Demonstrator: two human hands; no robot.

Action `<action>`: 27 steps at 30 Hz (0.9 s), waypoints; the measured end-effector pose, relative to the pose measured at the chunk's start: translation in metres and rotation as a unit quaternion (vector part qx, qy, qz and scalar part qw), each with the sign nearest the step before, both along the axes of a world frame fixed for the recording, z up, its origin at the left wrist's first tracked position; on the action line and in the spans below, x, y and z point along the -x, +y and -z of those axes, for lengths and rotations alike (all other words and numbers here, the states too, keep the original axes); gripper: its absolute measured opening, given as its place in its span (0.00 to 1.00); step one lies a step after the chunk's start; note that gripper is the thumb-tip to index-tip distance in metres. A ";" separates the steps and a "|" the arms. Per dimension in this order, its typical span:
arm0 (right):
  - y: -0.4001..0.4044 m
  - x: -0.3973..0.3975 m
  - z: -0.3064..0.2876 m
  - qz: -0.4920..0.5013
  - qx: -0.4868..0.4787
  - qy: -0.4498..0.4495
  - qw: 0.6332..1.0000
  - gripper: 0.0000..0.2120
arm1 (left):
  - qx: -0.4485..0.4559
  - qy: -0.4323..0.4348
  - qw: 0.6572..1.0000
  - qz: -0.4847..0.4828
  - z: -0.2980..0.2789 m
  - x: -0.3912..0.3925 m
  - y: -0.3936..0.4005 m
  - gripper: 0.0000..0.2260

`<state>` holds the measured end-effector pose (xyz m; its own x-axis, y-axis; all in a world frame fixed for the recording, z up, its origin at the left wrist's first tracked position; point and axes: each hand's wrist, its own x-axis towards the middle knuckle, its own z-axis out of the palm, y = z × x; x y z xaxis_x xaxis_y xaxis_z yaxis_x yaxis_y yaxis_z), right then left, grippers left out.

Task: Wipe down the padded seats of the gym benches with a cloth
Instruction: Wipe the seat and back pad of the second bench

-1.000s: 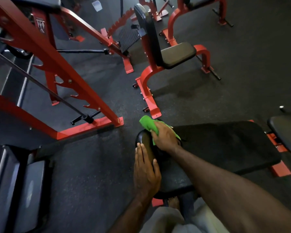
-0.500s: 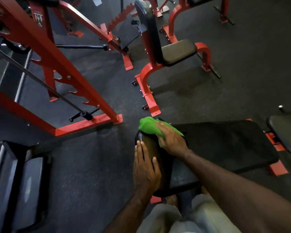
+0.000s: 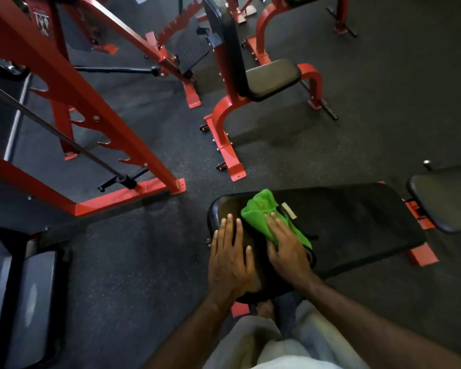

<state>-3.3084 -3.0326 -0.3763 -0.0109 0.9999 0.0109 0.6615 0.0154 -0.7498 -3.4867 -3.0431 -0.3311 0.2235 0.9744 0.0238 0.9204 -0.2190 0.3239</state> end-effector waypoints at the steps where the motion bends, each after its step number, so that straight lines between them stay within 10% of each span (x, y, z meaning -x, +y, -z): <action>1: -0.013 -0.011 0.001 -0.045 -0.008 -0.013 0.999 0.31 | -0.004 0.003 1.000 0.011 0.001 0.000 0.001 0.30; 8: -0.058 -0.018 0.017 0.195 0.027 -0.033 0.980 0.28 | 0.000 0.020 0.999 0.041 -0.002 0.000 0.004 0.28; 13: -0.079 -0.031 0.005 -0.055 -0.043 -0.061 0.996 0.36 | 0.000 0.010 0.999 0.047 0.003 0.002 0.006 0.26; 18: -0.074 -0.028 0.007 0.207 0.043 -0.001 0.977 0.29 | 0.001 0.013 0.999 0.044 0.000 0.001 0.005 0.25; 23: -0.094 -0.009 -0.018 -0.020 -0.031 -0.030 0.999 0.36 | 0.007 -0.013 0.998 0.055 0.001 0.001 0.005 0.27; 27: -0.083 -0.028 -0.015 0.161 0.041 -0.016 0.986 0.30 | -0.004 -0.011 0.997 0.076 0.000 -0.002 0.005 0.23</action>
<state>-3.2807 -3.1154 -0.3618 0.3088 0.9489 -0.0646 0.6454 -0.2589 -0.7186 -3.4850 -3.0384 -0.3316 0.3682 0.9290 0.0380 0.8693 -0.3584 0.3403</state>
